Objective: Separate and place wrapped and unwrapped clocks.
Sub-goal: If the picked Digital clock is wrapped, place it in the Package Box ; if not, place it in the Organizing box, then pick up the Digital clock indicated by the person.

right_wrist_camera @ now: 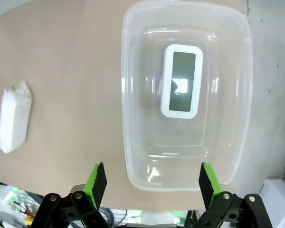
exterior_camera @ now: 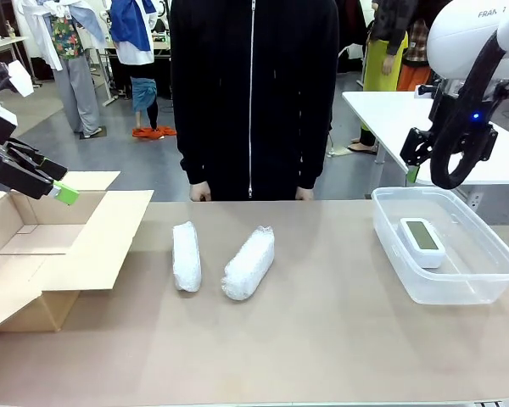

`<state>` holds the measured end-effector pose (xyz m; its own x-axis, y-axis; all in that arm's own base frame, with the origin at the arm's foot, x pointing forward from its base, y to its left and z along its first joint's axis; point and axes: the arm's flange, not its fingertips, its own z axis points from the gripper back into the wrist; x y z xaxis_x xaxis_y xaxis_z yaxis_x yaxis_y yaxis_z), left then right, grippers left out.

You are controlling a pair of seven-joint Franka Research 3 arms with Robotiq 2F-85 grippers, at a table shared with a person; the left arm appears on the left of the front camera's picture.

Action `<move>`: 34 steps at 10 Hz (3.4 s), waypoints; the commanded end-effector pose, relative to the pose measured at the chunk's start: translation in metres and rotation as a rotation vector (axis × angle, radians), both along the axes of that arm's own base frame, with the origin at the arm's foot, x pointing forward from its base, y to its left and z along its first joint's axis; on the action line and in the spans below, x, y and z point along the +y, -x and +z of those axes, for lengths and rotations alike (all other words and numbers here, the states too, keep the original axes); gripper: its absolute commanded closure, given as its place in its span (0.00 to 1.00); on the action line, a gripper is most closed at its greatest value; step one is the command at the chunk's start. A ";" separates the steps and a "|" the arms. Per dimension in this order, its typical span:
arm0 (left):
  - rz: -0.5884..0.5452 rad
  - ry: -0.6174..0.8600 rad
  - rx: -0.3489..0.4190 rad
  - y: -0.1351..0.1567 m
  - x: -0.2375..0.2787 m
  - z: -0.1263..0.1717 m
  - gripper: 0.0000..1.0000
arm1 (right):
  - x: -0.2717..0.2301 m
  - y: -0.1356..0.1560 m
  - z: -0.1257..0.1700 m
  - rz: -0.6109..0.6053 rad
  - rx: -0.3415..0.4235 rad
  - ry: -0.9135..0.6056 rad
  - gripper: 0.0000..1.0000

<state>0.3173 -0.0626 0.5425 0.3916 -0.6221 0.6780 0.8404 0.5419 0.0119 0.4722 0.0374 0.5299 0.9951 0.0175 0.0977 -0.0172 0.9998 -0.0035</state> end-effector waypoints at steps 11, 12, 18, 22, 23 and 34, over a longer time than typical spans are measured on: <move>-0.009 0.014 0.008 0.000 0.000 0.000 0.00 | -0.004 0.006 0.002 0.030 -0.021 -0.026 0.00; -0.009 0.014 0.008 0.000 0.000 0.000 0.00 | -0.004 0.006 0.002 0.030 -0.021 -0.026 0.00; -0.009 0.014 0.008 0.000 0.000 0.000 0.00 | 0.029 0.007 -0.004 0.374 -0.140 -0.187 0.00; -0.009 0.014 0.008 0.000 0.000 0.000 0.00 | 0.087 0.059 -0.016 0.906 -0.264 -0.395 0.00; -0.009 0.014 0.008 0.000 0.000 0.000 0.00 | 0.090 0.076 -0.018 0.991 -0.280 -0.409 0.00; -0.009 0.014 0.008 0.000 0.000 0.000 0.00 | 0.072 0.114 0.019 1.123 -0.484 -0.384 0.00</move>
<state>0.3173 -0.0628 0.5424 0.3916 -0.6223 0.6777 0.8404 0.5419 0.0119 0.3647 0.1153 0.5446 0.3547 0.6696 0.6526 -0.8887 0.4582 0.0129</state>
